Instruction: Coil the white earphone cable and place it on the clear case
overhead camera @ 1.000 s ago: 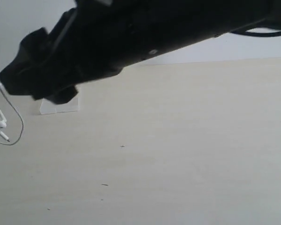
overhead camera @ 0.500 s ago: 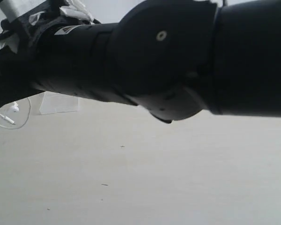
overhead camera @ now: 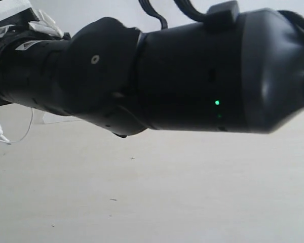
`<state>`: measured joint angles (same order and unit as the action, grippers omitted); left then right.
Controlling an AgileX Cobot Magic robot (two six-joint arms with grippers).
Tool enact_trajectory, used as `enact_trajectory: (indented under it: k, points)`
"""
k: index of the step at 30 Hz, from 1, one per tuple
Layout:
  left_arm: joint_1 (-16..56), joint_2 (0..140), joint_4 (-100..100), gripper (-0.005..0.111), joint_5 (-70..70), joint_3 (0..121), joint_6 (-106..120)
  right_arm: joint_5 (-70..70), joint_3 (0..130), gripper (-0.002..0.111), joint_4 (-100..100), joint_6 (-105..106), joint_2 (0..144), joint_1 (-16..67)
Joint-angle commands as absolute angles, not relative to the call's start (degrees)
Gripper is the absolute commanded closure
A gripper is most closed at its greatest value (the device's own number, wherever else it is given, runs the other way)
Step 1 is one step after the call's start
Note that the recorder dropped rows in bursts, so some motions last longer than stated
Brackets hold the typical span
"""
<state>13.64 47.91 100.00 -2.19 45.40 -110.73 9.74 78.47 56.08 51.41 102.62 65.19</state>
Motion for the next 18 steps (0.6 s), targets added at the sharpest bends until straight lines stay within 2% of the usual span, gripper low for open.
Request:
enact_trajectory:
  k: [1,18]
  points:
    - [13.68,48.11,99.95,0.107,-2.73,45.49,-111.14,9.15,80.42,0.036,56.76,50.78,104.64,65.33]
    - [13.68,47.76,99.95,0.107,-4.46,45.49,-110.76,8.72,80.88,0.046,57.06,50.78,105.33,65.33]
